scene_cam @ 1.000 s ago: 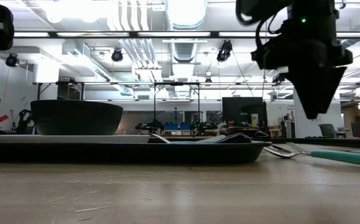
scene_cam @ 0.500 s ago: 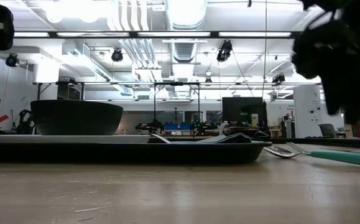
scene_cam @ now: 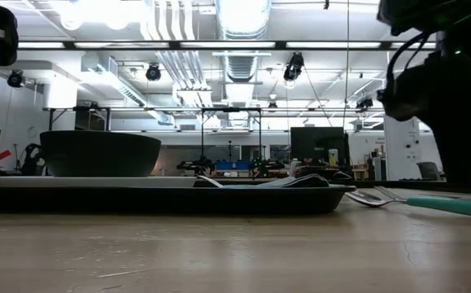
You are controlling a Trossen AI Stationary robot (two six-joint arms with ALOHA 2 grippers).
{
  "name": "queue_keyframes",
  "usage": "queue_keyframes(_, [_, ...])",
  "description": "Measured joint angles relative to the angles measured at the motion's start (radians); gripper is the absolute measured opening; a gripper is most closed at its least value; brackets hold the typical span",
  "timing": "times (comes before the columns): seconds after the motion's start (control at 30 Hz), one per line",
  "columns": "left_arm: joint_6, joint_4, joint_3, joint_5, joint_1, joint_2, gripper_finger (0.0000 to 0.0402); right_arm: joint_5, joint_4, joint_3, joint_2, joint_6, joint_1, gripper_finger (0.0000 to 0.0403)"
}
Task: Set up tray
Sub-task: Put the blue fork on top of the gray napkin
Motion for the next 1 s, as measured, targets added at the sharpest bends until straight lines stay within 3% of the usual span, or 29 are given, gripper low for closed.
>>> queue_keyframes(0.27, [0.0, 0.0, 0.0, 0.0, 0.0, 0.0, 0.0085, 0.009, -0.144, 0.069, 0.088, -0.02, 0.0, 0.0194])
queue_keyframes(0.7, [0.0, 0.0, 0.0, 0.0, 0.0, 0.0, 0.0085, 0.017, -0.13, 0.031, 0.076, -0.004, 0.0, 0.0194])
queue_keyframes(1.0, [0.0, 0.0, 0.0, 0.0, 0.0, 0.0, 0.0085, -0.022, -0.021, -0.034, 0.072, 0.008, 0.001, 0.0194])
